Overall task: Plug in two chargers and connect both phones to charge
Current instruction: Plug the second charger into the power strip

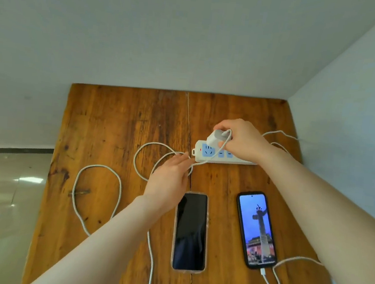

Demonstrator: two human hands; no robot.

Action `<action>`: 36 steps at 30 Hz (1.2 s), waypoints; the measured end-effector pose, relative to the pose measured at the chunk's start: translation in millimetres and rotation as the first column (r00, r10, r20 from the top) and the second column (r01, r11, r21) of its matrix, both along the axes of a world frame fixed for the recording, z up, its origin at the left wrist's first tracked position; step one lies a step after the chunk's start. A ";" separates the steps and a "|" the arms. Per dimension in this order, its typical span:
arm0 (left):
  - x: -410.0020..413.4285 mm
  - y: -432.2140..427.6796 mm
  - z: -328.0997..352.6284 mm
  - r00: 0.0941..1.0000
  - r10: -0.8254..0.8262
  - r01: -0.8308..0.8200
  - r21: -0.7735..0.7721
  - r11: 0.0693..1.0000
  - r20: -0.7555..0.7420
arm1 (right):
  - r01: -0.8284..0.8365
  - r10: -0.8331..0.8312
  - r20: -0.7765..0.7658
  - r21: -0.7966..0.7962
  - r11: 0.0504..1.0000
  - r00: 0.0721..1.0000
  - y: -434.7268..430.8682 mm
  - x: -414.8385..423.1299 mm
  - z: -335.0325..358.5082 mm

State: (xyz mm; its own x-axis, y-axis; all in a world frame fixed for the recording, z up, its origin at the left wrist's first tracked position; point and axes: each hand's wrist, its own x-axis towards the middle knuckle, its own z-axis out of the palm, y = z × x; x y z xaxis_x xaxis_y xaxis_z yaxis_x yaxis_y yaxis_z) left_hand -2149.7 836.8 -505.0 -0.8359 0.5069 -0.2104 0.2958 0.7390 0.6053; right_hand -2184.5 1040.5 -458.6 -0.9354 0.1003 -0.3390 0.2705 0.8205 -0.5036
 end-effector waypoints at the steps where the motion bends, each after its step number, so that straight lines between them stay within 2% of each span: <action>1: -1.4 3.7 -2.3 0.998 -0.055 0.055 -0.037 0.998 -0.013 | -0.009 0.009 0.005 0.007 1.000 1.000 1.4 -2.2 -1.6; 5: -7.7 14.6 -8.9 0.976 -0.220 0.216 -0.196 0.957 0.000 | -0.043 0.043 0.003 0.019 0.999 0.999 7.6 -8.1 -3.7; 11: -13.7 22.0 -9.8 0.967 -0.249 0.256 -0.295 0.921 0.062 | -0.126 0.125 0.028 0.023 0.992 0.992 12.6 -15.8 -2.2; 22: -11.8 22.7 -12.1 0.973 -0.210 0.228 -0.271 0.935 0.092 | -0.156 0.156 0.036 0.021 0.987 0.987 14.7 -20.1 -5.5; 30: -12.2 21.1 -16.3 0.974 -0.213 0.225 -0.245 0.943 0.076 | -0.329 0.335 0.038 0.323 0.887 0.941 -5.4 -4.4 -6.6; 36: -8.8 20.5 -21.0 0.979 -0.188 0.201 -0.199 0.959 0.080 | -0.361 0.365 0.066 0.388 0.848 0.929 -14.3 6.2 -2.3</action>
